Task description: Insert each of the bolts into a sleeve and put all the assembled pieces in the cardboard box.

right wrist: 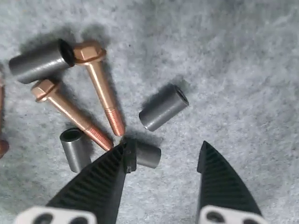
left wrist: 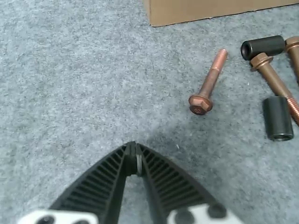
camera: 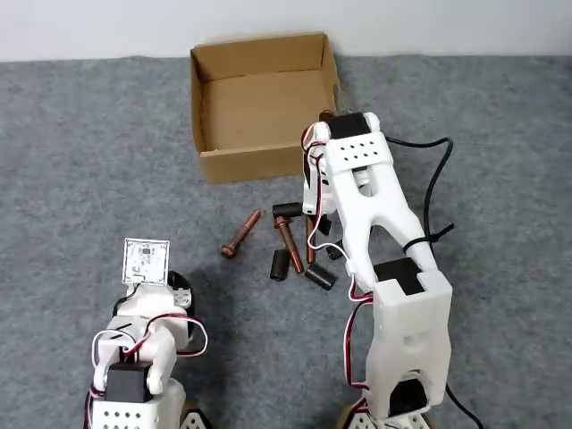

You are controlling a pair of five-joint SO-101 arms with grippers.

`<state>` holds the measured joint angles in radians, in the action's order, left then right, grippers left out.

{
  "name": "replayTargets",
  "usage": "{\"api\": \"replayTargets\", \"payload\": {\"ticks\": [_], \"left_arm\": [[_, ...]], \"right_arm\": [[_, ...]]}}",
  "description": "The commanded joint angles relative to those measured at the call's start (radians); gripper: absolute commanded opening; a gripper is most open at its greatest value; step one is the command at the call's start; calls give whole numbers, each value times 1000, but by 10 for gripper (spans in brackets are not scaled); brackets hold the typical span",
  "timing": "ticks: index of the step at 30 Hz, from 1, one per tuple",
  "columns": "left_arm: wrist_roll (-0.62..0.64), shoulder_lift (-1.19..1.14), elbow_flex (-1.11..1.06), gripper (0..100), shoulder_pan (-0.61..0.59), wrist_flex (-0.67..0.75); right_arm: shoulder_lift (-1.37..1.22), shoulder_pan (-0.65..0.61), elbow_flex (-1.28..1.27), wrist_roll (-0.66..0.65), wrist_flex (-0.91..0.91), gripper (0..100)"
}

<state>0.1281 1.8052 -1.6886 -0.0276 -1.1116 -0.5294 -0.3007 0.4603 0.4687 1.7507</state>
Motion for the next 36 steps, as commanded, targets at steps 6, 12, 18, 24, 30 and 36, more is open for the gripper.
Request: {"api": "replayTargets", "payload": {"ticks": [6,12,18,24,30,36], "left_arm": [[-3,2,4,6,-11,25],[-3,2,4,6,-11,25],[-3,2,4,6,-11,25],[-3,2,4,6,-11,25],[-3,2,4,6,-11,25],[-3,2,4,6,-11,25]], "right_arm": [[-120,-2,5,14,-45,209],[-196,13,5,12,-151,209],[-249,48,5,11,-188,206],[-248,31,6,12,-182,9],[-142,12,6,8,-120,9],[104,-25,5,-40,-27,9]]}}
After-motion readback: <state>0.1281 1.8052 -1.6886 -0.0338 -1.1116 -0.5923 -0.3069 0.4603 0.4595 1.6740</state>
